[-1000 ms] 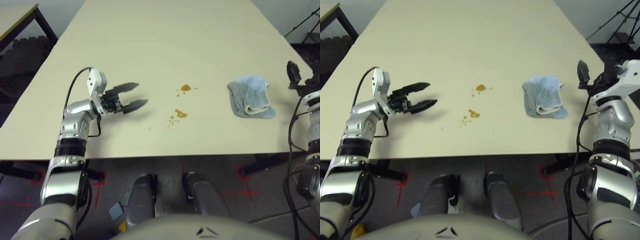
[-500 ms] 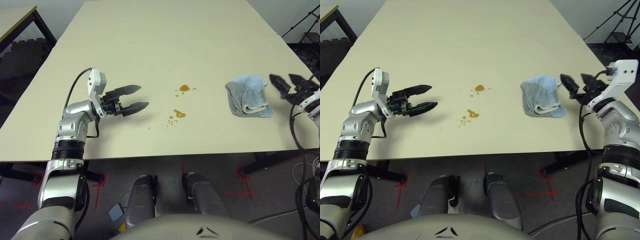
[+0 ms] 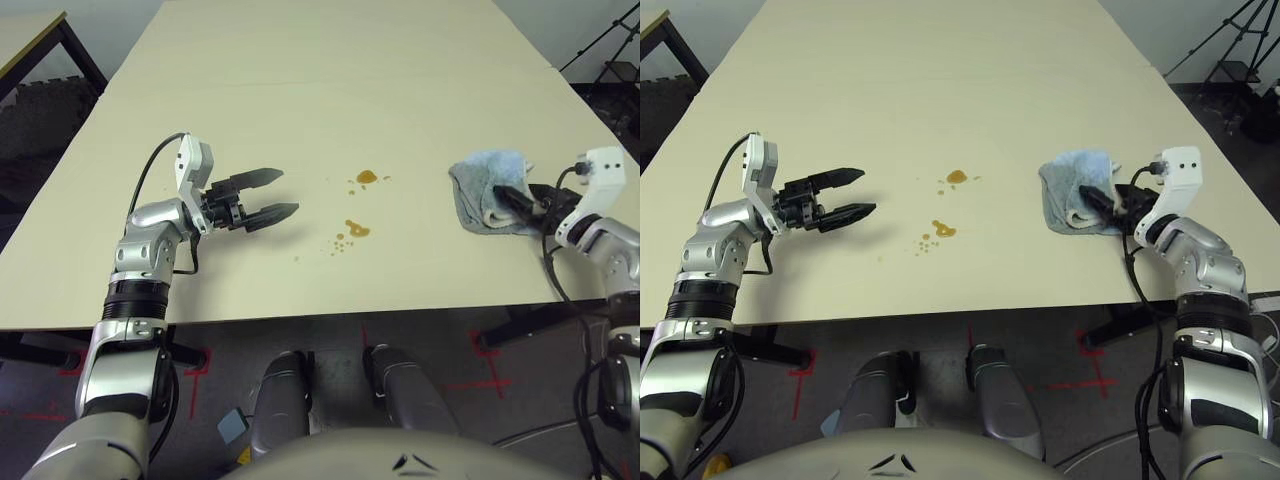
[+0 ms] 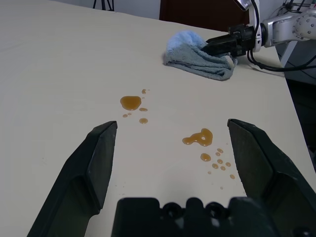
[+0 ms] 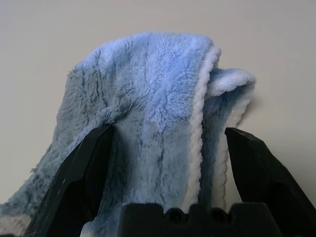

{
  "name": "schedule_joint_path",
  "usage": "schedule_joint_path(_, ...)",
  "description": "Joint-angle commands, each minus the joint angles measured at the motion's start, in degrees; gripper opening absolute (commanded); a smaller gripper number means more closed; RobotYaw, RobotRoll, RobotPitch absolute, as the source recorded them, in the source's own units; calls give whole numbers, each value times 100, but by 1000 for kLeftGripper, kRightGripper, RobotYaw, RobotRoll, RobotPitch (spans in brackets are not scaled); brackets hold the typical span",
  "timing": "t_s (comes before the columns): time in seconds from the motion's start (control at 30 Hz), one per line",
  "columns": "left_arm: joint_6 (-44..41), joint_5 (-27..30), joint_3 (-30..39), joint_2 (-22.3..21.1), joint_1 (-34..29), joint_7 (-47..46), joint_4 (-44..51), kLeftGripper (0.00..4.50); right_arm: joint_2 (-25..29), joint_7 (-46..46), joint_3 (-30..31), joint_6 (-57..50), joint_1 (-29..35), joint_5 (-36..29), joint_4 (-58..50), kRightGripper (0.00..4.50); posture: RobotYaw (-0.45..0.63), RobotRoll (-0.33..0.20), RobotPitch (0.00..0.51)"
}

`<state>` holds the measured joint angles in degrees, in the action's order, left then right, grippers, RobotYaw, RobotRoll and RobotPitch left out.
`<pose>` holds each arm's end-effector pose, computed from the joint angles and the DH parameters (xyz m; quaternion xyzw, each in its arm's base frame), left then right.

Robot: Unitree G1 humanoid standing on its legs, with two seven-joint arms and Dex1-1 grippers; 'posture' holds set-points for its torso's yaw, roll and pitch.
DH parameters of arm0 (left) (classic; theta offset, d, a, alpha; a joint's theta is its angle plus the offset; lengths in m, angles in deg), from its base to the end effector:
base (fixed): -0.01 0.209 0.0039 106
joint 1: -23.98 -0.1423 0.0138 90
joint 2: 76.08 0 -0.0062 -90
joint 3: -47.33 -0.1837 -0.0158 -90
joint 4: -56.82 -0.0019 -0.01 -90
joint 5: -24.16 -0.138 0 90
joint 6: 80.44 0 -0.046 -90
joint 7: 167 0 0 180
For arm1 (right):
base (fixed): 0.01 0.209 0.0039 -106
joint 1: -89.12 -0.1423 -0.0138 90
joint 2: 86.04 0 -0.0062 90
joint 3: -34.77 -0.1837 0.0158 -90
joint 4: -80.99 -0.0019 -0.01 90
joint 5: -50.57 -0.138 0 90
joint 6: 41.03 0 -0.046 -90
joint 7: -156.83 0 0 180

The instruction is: Wipe the water off the table with a rag.

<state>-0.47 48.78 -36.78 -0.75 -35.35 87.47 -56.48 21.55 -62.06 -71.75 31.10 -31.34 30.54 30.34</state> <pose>0.2941 0.2638 0.1357 0.0165 -0.0058 -0.5448 0.8384 0.2752 -0.3217 0.1018 0.0696 0.1244 0.1256 0.9818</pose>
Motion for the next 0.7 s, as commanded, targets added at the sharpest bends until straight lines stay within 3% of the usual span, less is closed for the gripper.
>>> schedule_joint_path(0.03, -39, 19, 1, -83, -68, 0, 87, 4500, -64, -19, 171, 100, -100, 195, 296, 4478, -165, 0, 129)
schedule_joint_path(0.07, -39, 16, 0, -83, -65, -1, 85, 4500, -108, -57, 250, 73, -128, 246, 332, 4478, -165, 0, 129)
schedule_joint_path(0.17, -46, 22, 5, -88, -77, -7, 108, 4500, -196, -97, 405, -4, -156, 354, 358, 3846, -163, 0, 131)
schedule_joint_path(0.5, -42, 23, 17, -125, -116, -33, 123, 4500, -238, -196, 332, -376, -144, 175, -185, 178, -159, 0, 141)
schedule_joint_path(0.53, -39, 24, 15, -127, -119, -36, 122, 4500, -278, -175, 278, -483, -150, 89, -311, 11, -160, 0, 142)
schedule_joint_path(0.7, -20, 15, 8, -130, -116, -35, 84, 4500, -566, 112, -29, -1086, -231, -371, -1046, 2, -163, 0, 144)
